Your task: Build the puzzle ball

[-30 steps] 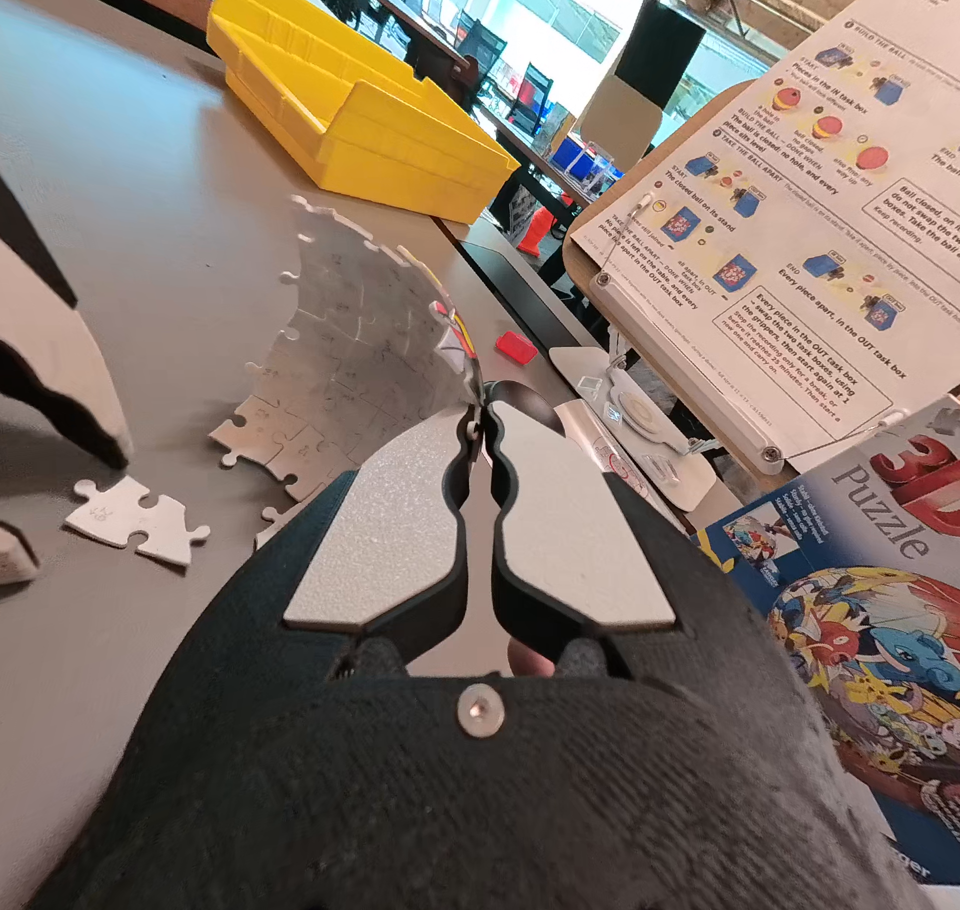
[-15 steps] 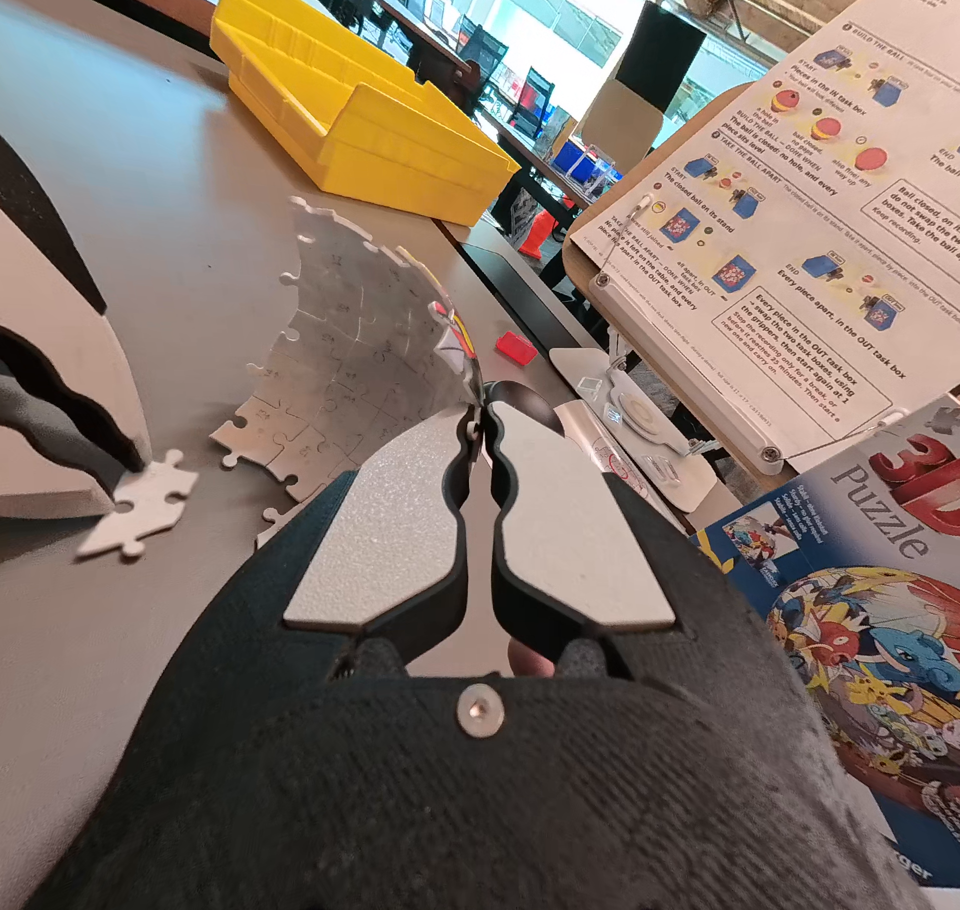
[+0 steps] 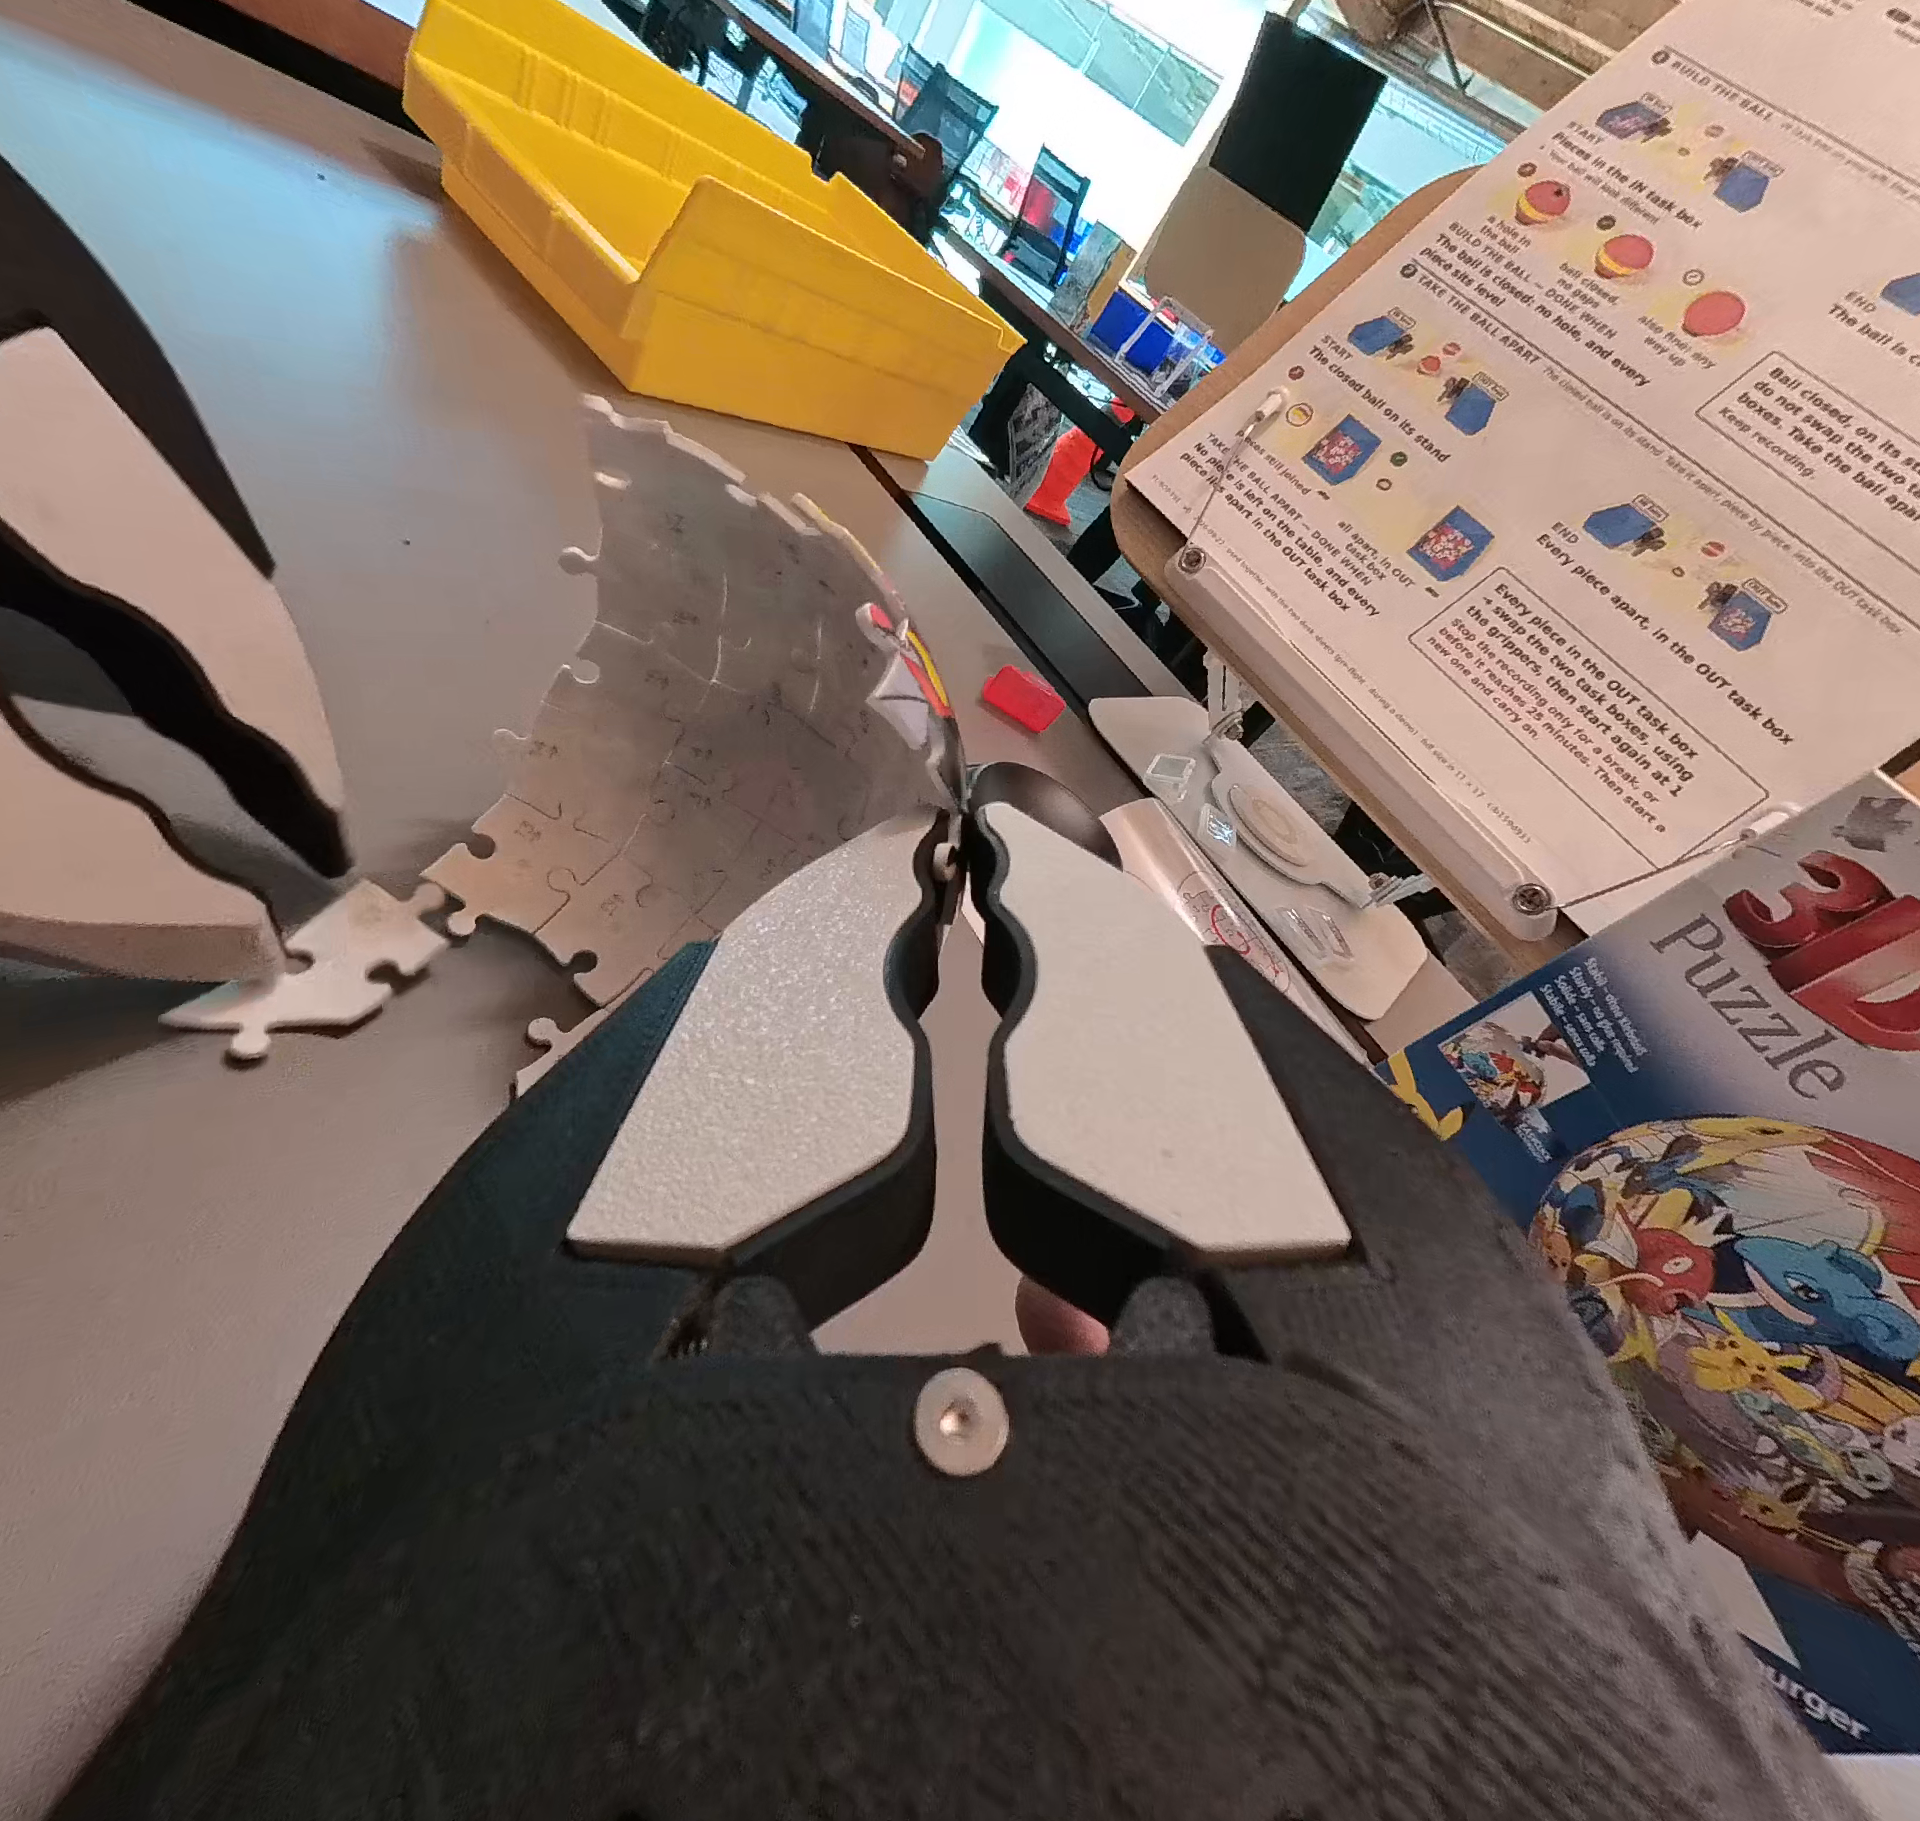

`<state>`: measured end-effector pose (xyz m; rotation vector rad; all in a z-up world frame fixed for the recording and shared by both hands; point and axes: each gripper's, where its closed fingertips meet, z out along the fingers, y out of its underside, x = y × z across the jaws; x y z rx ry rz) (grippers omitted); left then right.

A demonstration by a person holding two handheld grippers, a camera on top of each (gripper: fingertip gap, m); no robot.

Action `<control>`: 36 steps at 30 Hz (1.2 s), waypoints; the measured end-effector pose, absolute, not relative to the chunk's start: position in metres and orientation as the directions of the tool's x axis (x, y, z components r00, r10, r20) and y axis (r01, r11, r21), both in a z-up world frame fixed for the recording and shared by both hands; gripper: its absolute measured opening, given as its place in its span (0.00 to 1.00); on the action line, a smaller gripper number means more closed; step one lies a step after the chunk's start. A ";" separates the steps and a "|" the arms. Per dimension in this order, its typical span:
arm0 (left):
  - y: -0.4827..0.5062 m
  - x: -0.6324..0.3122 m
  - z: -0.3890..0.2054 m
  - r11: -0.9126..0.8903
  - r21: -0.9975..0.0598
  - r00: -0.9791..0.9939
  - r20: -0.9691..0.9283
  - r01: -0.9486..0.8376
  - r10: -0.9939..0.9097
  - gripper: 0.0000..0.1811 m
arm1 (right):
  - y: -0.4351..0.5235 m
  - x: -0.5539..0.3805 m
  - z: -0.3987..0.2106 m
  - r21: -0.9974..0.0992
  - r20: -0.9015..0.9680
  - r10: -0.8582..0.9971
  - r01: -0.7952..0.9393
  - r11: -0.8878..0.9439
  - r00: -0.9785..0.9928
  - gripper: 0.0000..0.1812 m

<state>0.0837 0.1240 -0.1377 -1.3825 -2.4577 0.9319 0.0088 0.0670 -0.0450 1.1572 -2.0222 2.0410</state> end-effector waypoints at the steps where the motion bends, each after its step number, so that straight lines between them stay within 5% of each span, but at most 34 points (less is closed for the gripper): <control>1: 0.125 0.081 -0.138 0.380 -0.601 -0.555 -0.130 0.703 0.821 0.10 | 0.067 0.009 -0.045 -0.843 0.522 -0.459 -0.518 -0.147 -0.719 0.01; 10: 0.130 0.073 -0.131 0.350 -0.629 -0.485 -0.049 0.694 0.873 0.31 | 0.067 0.008 -0.046 -0.850 0.508 -0.470 -0.507 -0.141 -0.722 0.01; 15: 0.133 0.067 -0.138 0.369 -0.596 -0.477 -0.027 0.713 0.878 0.19 | 0.067 0.008 -0.046 -0.853 0.504 -0.475 -0.503 -0.140 -0.722 0.01; 31: 0.137 0.062 -0.141 0.490 -0.628 -0.610 0.029 0.605 0.792 0.14 | 0.069 0.004 -0.044 -0.843 0.529 -0.425 -0.513 -0.164 -0.735 0.01; 36: 0.130 0.069 -0.114 0.275 -0.687 -0.478 -0.121 0.673 0.870 0.06 | 0.070 0.004 -0.044 -0.838 0.540 -0.412 -0.515 -0.181 -0.734 0.01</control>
